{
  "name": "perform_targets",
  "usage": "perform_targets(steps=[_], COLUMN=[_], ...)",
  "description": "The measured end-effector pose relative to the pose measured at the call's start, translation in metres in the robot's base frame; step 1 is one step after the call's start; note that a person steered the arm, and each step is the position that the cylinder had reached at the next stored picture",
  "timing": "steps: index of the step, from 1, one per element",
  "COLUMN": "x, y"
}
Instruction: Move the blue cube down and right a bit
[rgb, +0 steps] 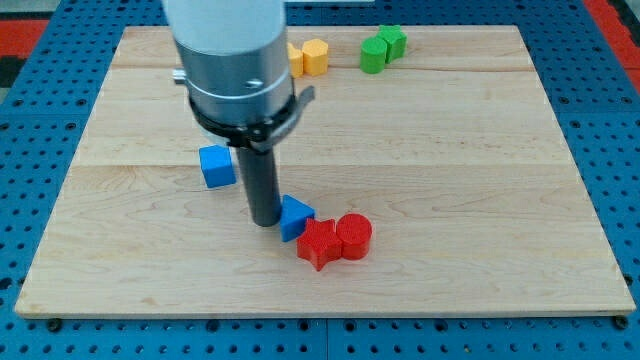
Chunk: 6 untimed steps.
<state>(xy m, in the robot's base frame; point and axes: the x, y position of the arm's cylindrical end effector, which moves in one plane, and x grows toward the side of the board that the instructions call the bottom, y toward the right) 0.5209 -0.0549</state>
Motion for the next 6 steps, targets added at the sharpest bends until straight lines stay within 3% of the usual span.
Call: perform_targets(steps=[2,3,4,5,6], x=[-0.016,-0.081,-0.101,-0.074,-0.071], y=[-0.113,-0.125,-0.084,-0.056,-0.096])
